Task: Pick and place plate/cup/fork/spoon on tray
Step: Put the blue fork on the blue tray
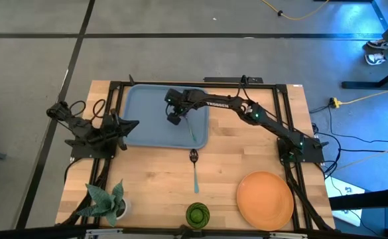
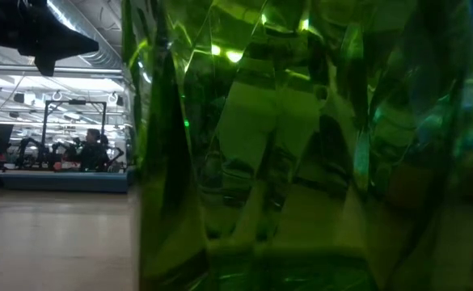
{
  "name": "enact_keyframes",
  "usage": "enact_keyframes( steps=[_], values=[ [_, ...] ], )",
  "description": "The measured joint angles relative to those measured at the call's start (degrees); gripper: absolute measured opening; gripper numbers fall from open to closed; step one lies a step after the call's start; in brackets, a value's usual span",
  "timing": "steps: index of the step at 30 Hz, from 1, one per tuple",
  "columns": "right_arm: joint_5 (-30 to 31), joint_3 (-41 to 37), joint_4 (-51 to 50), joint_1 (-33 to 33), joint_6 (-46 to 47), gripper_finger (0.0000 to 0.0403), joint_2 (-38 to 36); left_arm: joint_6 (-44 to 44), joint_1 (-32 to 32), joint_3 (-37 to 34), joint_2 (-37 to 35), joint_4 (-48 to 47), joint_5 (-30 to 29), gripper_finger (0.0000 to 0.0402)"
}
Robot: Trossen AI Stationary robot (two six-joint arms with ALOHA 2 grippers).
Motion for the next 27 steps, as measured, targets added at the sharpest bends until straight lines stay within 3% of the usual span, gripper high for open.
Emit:
enact_keyframes(
  steps=[6,12,16,22,27],
  values=[
    [3.0,0.2,-0.4,0.0,0.0,0.0000,0.0,0.0,0.0,0.0,0.0,-0.3,0.1,0.0000],
    [-5.6,0.9,-5.0,0.3,-0.4,0.0000,-3.4,-0.1,0.0,0.0,0.0,-0.3,0.1,0.0000],
    [-9.6,0.8,-15.6,0.6,-3.8,0.0000,-7.6,0.0,0.0,0.0,0.0,-0.4,0.2,0.0000],
    [-13.7,0.6,-29.7,0.6,-8.2,0.0000,-7.7,0.0,0.0,0.0,0.1,-0.9,0.3,0.0000],
    [-13.8,0.5,-29.7,0.6,-9.4,0.0000,-5.9,0.0,0.0,0.1,1.3,-1.4,-1.0,0.0000]
  ],
)
